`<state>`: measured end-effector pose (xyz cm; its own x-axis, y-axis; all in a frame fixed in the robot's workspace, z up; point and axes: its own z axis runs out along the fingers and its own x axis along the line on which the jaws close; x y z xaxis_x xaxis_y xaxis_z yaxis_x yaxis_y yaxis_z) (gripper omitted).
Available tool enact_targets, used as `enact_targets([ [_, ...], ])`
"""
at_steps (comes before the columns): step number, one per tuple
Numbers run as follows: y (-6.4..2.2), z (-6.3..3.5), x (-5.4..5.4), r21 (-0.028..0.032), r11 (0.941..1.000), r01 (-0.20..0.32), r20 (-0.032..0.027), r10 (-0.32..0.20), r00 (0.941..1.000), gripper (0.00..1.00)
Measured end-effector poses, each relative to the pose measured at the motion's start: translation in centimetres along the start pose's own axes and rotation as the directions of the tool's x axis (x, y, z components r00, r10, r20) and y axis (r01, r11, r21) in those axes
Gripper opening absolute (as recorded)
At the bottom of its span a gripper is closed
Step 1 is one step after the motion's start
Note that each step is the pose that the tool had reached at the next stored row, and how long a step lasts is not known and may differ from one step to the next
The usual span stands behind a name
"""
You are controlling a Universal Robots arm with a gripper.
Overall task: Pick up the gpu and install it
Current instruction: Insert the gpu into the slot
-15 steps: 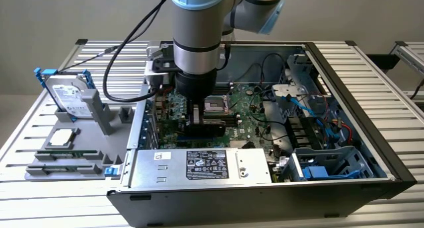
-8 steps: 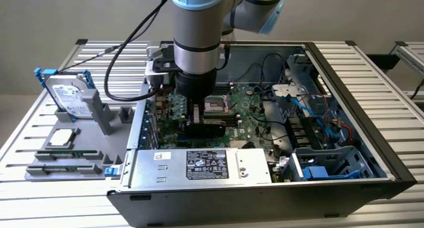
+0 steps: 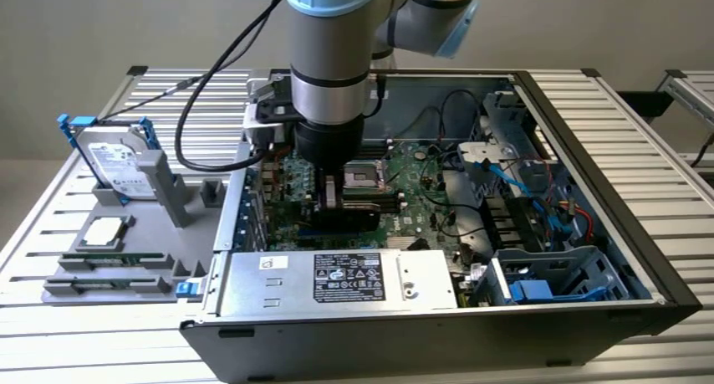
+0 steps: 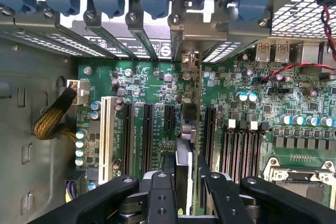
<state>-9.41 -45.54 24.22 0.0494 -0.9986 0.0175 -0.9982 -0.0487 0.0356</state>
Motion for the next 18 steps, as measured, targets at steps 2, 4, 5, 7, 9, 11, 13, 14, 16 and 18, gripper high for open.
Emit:
enact_targets([
  [2,0.01,0.0,0.0,-0.0001,1.0,0.004,-0.0001,-0.004,1.0,0.27],
  [4,-0.26,-0.02,0.0,-0.0022,1.0,-0.003,-0.0003,0.003,1.0,0.27],
  [5,-0.79,0.0,0.1,-0.0029,0.9997,-0.023,0.0011,0.023,0.9997,0.27],
  [7,-0.97,0.01,0.1,-0.0006,0.9997,-0.025,0.0008,0.025,0.9997,0.27],
  [9,-0.99,0.0,0.1,-0.0006,0.9997,-0.024,0.0007,0.024,0.9997,0.27],
  [11,-0.99,0.01,0.1,-0.0007,0.9997,-0.024,0.0008,0.024,0.9997,0.27],
  [13,-0.99,0.01,0.1,-0.0006,0.9997,-0.024,0.0008,0.024,0.9997,0.27],
  [14,-1.02,0.06,0.0,0.0007,0.9997,-0.024,0.0022,0.024,0.9997,0.27],
  [16,-1.0,0.04,0.0,-0.0003,0.9997,-0.024,0.0015,0.024,0.9997,0.34],
  [18,-0.99,0.01,0.1,-0.0007,0.9997,-0.024,0.0009,0.024,0.9997,0.47],
])
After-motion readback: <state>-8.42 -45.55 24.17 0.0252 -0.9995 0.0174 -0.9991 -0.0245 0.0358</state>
